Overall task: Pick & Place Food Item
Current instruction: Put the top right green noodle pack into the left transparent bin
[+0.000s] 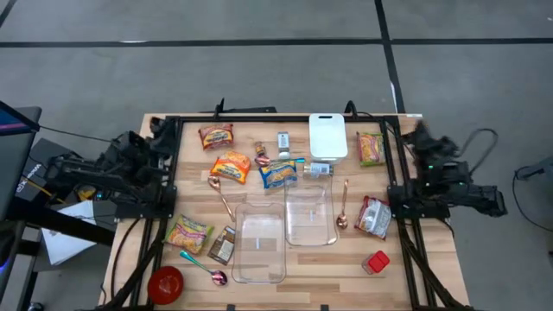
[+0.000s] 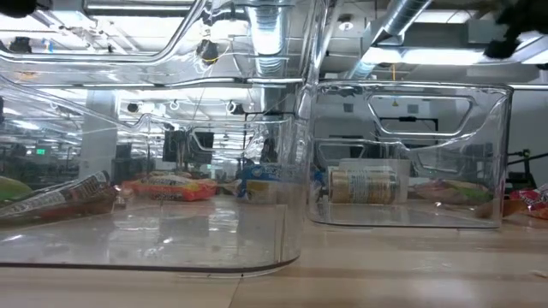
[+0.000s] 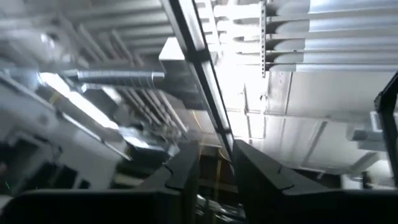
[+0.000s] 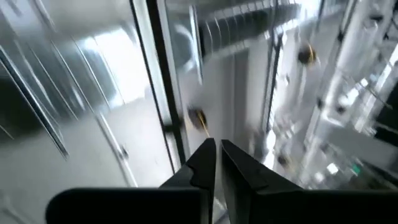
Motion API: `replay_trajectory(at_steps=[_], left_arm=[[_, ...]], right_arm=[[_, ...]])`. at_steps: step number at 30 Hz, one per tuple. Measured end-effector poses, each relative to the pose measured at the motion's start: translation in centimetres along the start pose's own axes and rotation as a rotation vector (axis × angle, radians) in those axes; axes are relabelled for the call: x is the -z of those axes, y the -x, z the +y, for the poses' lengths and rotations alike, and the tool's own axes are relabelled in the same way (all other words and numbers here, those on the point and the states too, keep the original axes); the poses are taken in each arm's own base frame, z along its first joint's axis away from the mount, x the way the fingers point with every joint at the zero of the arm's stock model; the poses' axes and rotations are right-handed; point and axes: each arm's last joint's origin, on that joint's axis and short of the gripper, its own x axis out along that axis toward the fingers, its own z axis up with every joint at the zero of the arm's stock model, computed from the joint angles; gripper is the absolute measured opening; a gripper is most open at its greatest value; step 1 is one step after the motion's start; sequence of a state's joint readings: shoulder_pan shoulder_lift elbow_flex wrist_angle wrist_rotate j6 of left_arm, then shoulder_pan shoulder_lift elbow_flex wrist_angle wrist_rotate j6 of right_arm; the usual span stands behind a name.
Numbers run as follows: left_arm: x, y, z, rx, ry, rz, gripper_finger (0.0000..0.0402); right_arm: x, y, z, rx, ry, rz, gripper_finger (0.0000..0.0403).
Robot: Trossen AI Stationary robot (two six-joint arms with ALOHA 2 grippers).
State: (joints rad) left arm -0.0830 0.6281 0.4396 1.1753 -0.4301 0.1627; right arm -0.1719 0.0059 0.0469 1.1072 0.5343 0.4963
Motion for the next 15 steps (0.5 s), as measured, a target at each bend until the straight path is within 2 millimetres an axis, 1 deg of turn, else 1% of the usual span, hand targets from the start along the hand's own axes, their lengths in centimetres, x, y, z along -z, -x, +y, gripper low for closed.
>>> replay_trajectory(at_steps=[1, 3, 5, 7, 9, 11, 15], left_arm=[[-0.3, -0.3, -0.1, -0.001, -0.023, -0.01, 0.0108], [-0.8, -0.8, -0.3, -0.005, -0.059, -0.028, 0.0131], [-1.2, -1.2, -0.4, -0.006, -0.094, -0.028, 0.0156], [-1.5, -1.5, -0.5, -0.004, -0.127, -0.021, 0.0181], [-1.6, -1.7, -0.5, -0.005, -0.132, -0.024, 0.0205], [-1.9, -1.8, -0.5, -0.007, -0.129, -0.032, 0.0226], [-2.1, -1.9, -0.6, -0.009, -0.124, -0.042, 0.0252]], right_arm=[[-0.5, -0.1, 0.3, -0.025, -0.027, -0.04, 0.0017], [-1.1, -0.6, 1.1, -0.073, -0.062, -0.061, 0.0017], [-1.3, -1.4, 1.9, -0.099, -0.063, -0.008, 0.0017], [-1.2, -2.5, 2.8, -0.097, -0.017, 0.103, 0.0017], [-1.2, -4.0, 3.8, -0.069, 0.022, 0.192, 0.0017], [-1.1, -5.6, 4.9, -0.04, 0.054, 0.241, 0.0017], [-0.8, -9.2, 7.1, -0.018, 0.195, 0.313, 0.0017]])
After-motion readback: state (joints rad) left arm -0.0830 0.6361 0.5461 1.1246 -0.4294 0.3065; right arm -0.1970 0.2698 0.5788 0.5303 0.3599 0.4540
